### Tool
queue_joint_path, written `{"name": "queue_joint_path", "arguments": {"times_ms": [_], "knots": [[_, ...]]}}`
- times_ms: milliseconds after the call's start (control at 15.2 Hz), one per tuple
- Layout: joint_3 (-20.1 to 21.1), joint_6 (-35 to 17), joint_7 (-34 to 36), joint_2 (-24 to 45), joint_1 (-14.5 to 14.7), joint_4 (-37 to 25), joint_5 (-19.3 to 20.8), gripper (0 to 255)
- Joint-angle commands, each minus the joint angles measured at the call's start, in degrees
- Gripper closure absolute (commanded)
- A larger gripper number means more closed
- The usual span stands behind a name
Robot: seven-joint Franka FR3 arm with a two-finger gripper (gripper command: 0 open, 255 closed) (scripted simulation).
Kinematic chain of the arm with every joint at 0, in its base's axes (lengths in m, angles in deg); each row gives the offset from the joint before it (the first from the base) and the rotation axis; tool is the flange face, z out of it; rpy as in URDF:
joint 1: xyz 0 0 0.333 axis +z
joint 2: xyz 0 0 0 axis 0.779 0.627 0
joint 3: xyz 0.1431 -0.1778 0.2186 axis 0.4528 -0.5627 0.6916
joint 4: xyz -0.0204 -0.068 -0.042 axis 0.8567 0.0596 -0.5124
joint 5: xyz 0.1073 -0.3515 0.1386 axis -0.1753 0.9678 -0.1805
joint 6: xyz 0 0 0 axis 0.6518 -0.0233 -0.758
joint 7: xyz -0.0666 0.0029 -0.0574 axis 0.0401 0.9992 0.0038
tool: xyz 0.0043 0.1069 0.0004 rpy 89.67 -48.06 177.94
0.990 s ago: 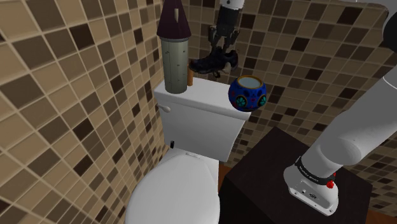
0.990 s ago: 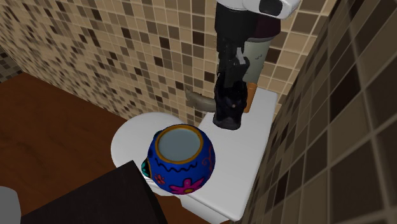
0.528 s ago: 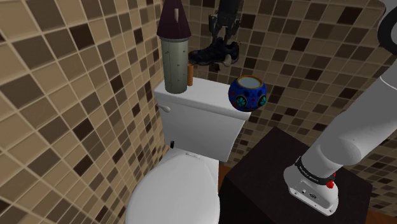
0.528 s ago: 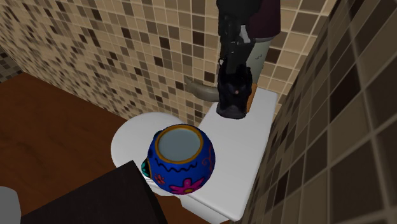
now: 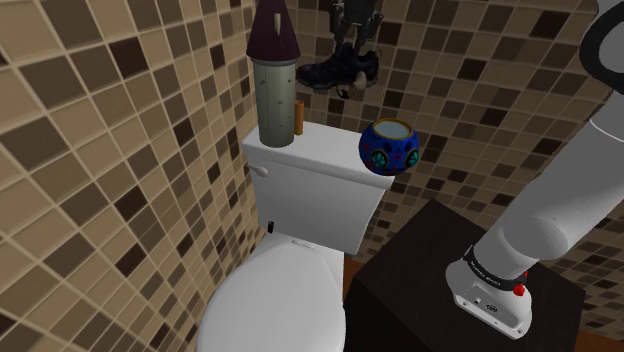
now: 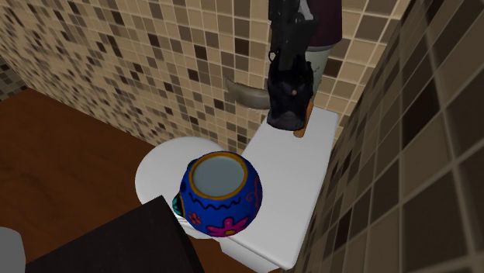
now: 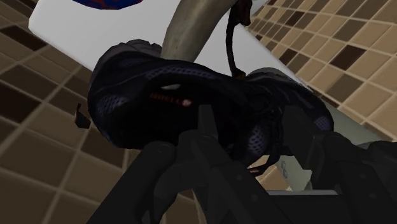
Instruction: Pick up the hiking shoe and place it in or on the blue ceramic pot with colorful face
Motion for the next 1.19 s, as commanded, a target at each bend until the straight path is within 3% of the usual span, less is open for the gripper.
{"name": "queue_joint_path", "arguments": {"times_ms": [0, 462, 990, 1122], "knots": [[-0.2, 0.7, -0.4, -2.1, -0.2, 1.4, -0.2, 255], [-2.1, 3.2, -3.0, -16.7, -1.3, 13.6, -1.0, 255], [-4.7, 10.0, -5.7, -31.4, -2.1, 22.0, -0.5, 255], [-4.7, 8.5, -5.8, -32.3, -2.1, 24.4, -0.5, 255]]}}
